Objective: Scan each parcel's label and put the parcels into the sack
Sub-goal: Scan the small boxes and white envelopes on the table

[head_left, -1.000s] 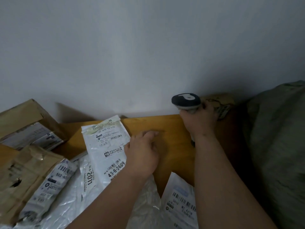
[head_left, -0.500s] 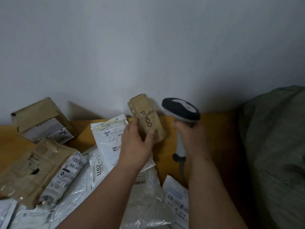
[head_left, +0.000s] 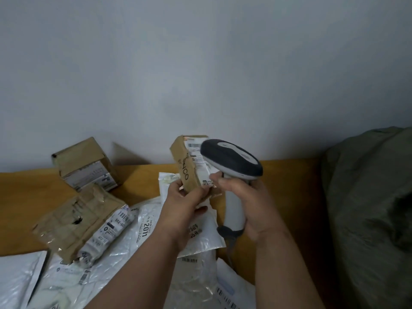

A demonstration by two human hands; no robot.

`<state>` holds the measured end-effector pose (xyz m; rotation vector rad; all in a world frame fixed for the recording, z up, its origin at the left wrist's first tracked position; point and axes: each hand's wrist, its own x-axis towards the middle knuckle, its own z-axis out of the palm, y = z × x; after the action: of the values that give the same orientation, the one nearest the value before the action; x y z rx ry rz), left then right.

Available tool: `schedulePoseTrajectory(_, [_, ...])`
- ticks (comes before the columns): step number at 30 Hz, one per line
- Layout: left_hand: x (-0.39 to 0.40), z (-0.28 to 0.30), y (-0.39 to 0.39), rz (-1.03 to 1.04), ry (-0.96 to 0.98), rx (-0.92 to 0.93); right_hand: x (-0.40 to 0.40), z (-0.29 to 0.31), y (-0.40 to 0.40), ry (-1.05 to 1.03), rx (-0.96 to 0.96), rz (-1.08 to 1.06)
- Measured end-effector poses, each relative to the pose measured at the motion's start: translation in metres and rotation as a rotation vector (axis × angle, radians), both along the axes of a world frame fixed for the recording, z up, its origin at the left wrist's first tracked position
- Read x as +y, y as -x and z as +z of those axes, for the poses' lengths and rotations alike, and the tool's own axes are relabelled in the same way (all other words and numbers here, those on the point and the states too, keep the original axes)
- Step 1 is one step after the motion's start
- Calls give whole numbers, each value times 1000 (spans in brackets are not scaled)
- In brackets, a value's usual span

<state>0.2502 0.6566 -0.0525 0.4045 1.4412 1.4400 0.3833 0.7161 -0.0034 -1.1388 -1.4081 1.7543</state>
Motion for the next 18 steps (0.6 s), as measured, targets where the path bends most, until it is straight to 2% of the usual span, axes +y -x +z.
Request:
schedulePoseTrajectory(7, [-61,26,0,45,-89,-88,-47,30,-30,-74,-95,-207])
schedulePoseTrajectory(18, [-163,92,-28,146,-188,-82,-138,102,-57,-91,-213,16])
